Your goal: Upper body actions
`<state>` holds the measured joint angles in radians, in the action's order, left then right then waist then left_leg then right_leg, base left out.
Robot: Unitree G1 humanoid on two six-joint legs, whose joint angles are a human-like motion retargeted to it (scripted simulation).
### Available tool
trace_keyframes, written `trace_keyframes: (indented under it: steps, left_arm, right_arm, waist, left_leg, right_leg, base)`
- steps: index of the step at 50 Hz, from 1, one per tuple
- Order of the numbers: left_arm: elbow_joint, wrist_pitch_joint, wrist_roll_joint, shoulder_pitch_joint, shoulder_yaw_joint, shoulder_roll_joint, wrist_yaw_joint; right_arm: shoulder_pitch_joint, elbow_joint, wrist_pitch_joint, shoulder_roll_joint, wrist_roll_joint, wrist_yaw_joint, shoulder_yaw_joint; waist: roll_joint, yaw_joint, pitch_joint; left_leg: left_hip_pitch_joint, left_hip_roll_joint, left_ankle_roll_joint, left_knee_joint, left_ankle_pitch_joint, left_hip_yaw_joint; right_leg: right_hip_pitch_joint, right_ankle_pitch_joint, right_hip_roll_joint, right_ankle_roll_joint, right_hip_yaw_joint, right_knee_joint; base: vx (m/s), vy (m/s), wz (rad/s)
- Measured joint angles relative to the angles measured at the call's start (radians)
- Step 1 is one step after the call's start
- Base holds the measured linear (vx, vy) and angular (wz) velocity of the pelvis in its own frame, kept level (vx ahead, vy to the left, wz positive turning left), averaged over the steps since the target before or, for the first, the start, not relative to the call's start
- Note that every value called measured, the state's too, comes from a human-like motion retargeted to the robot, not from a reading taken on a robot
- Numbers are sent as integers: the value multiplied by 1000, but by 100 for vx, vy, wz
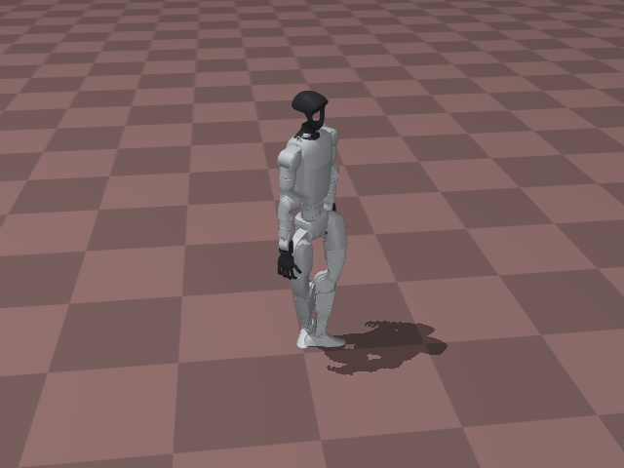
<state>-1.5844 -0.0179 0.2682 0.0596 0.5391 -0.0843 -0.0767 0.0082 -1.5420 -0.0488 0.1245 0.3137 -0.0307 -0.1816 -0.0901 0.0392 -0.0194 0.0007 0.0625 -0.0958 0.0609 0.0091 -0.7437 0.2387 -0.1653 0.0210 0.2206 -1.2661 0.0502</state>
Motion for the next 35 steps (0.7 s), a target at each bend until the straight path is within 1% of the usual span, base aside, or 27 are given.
trace_keyframes:
  steps: [2,3,5,7,10,12,15,18,20,23,25,29,35]
  left_arm:
    - [14,-4,7,-4,3,-6,2]
    - [20,-3,13,-3,2,-8,4]
    - [27,-1,18,0,-1,-14,6]
    - [26,-1,9,-4,-12,-22,9]
    - [20,7,7,-31,-30,-32,20]
    - [24,10,20,-52,-43,-33,22]
    - [53,0,32,-74,-75,-28,37]
    - [81,-9,48,-78,-105,-33,59]
    - [87,-12,60,-75,-119,-38,62]
    - [70,-6,68,-74,-125,-48,59]
    - [47,4,69,-68,-120,-55,61]
    - [14,19,73,-50,-105,-68,68]
    - [17,24,95,0,-94,-83,75]
  right_arm:
    - [-4,-12,-8,-1,5,12,7]
    - [-1,-16,-6,-3,15,18,5]
    - [12,-25,-4,-4,29,17,0]
    - [25,-38,-6,-5,24,8,-6]
    - [32,-63,-7,-2,6,0,-21]
    - [37,-93,-4,4,-14,0,-30]
    - [36,-137,10,15,-36,0,-37]
    - [31,-139,17,13,-34,-6,-35]
    - [31,-122,12,8,-30,-7,-29]
    - [24,-87,2,1,-21,1,-18]
    - [11,-63,-6,-2,-12,5,-4]
    - [-16,-26,-12,-8,2,7,21]
    - [-48,8,-27,-17,12,6,50]
  waist:
    - [-5,17,17]
    - [-6,23,17]
    - [-5,23,8]
    - [7,-4,18]
    - [32,-60,46]
    - [52,-82,62]
    - [67,-81,88]
    - [70,-58,94]
    - [73,-49,97]
    - [68,-48,112]
    - [57,-42,125]
    - [36,-30,141]
    - [9,-23,153]
  left_leg:
    - [22,9,0,-16,-11,-12]
    - [23,13,3,-21,-16,8]
    - [14,10,8,-22,-22,60]
    - [19,-2,21,-19,-28,110]
    - [25,-23,41,-9,-32,201]
    - [24,-46,47,0,-33,262]
    - [18,-66,54,9,-32,337]
    - [4,-76,55,9,-32,359]
    - [-7,-85,52,13,-33,370]
    - [-14,-84,54,19,-32,395]
    - [-14,-75,58,19,-32,409]
    - [-11,-52,65,16,-33,435]
    - [-6,-23,62,18,-40,478]
  right_leg:
    - [23,2,-4,-7,-9,8]
    - [31,3,-5,-14,-10,15]
    - [44,4,-8,-51,16,33]
    - [64,23,-9,-76,90,71]
    - [88,55,-6,-99,202,143]
    - [79,67,0,-117,312,220]
    - [21,49,14,-93,524,350]
    - [-56,32,7,-79,690,410]
    - [-80,29,13,-95,710,400]
    - [-94,22,30,-116,697,346]
    - [-122,11,41,-113,735,296]
    - [-181,-9,46,-88,860,228]
    - [-235,-20,54,-83,971,146]
  base:
    - [18,11,77]
    - [29,18,92]
    - [31,13,126]
    - [24,6,188]
    - [19,5,211]
    - [17,2,213]
    - [15,-2,174]
    - [13,-4,108]
    - [5,-10,109]
    - [7,-8,100]
    - [6,-10,93]
    - [8,-9,68]
    - [4,-9,58]
